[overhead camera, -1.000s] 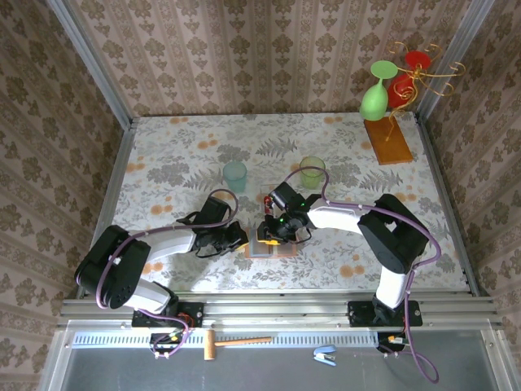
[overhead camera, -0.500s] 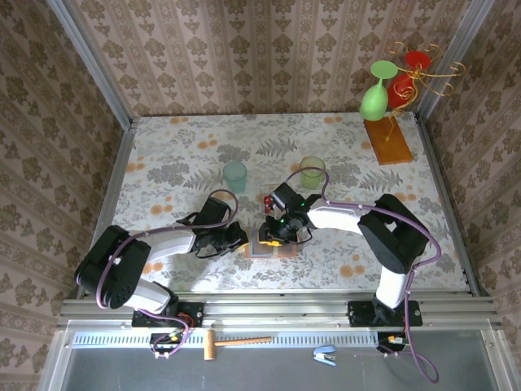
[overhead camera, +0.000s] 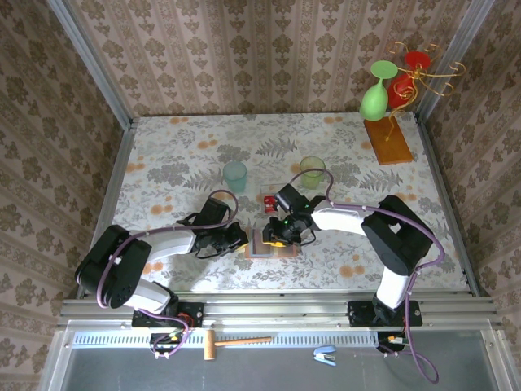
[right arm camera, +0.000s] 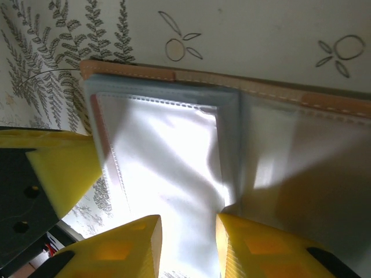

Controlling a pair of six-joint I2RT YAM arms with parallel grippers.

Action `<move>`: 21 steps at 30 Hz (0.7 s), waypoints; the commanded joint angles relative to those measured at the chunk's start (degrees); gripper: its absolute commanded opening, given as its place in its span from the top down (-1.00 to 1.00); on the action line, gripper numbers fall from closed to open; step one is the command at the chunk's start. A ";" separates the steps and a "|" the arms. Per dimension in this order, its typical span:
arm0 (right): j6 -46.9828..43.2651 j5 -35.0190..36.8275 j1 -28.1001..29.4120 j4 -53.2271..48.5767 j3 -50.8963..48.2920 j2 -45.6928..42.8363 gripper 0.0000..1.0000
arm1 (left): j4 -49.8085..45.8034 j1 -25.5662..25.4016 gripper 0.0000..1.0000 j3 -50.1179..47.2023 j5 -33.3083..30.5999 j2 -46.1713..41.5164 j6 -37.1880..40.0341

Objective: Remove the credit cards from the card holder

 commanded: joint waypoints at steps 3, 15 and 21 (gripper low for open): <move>1.51 -0.22 -0.72 2.43 -2.24 -1.54 0.39 | -1.09 0.48 0.80 -0.39 -0.18 1.11 0.07; 4.90 -3.56 -2.20 10.99 -7.18 -2.70 0.44 | -8.04 0.07 0.71 6.01 -1.70 -5.73 1.32; 6.54 -4.89 -2.80 14.64 -9.07 -2.47 0.47 | -8.66 -2.16 0.61 8.92 -1.79 -5.39 1.17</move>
